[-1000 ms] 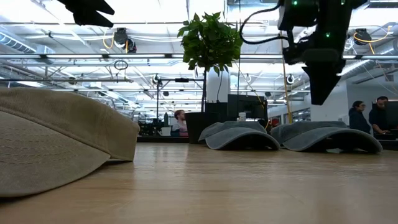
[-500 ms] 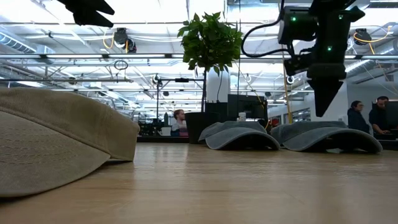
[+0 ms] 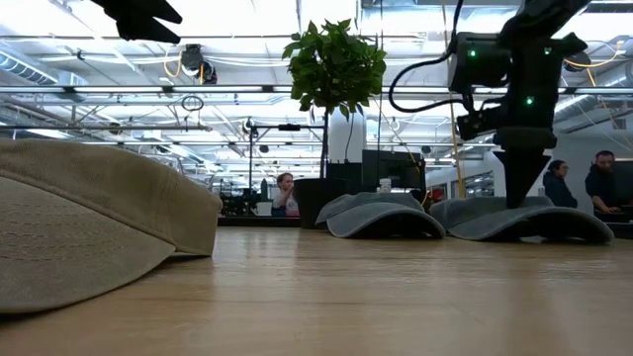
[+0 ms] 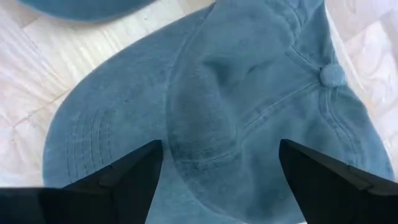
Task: Pick & Place hat
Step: Put the right blue cap into the left transparent bin
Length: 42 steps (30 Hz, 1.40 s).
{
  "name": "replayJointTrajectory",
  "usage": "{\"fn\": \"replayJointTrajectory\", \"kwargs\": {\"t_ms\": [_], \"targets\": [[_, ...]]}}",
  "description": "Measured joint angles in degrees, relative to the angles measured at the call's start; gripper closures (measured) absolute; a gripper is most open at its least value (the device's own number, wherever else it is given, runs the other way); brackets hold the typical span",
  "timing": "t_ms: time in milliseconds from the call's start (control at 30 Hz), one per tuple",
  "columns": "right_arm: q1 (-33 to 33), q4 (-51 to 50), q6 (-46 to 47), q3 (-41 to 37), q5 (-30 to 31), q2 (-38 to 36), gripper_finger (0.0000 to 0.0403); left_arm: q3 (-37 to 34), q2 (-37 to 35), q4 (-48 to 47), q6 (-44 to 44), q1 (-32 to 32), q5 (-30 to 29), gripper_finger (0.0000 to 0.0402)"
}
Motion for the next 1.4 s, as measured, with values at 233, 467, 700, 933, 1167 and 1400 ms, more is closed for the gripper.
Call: {"fn": "replayJointTrajectory", "kwargs": {"t_ms": [233, 467, 700, 933, 1167, 1400], "targets": [[-0.4, 0.29, -0.12, -0.15, -0.29, 0.02, 0.0125, 0.0, 0.0, -0.02, 0.0, 0.0, 0.0, 0.0055], [-0.4, 0.5, -1.56, -0.17, -3.05, 0.07, 0.0229, 0.0, 0.0, -0.02, 0.0, 0.0, 0.0, 0.0055], [-0.4, 1.92, -4.08, -0.23, -3.1, 0.09, 0.0353, 0.0, 0.0, -0.04, -0.02, 0.0, 0.0, 0.0055], [-0.4, 3.39, -5.66, -0.25, -2.95, 0.07, 0.0391, 0.0, 0.0, -0.05, -0.02, 0.0, 0.0, 0.0055], [-0.4, 3.61, -6.08, -0.25, -2.82, -1.77, 0.0399, 0.0, 0.0, -0.06, 0.0, -0.02, 0.0, 0.0055], [-0.4, 4.75, -5.14, -0.25, -2.82, -6.67, 0.0401, 0.0, 0.0, -0.07, -0.02, 0.0, 0.0, 0.0055]]}}
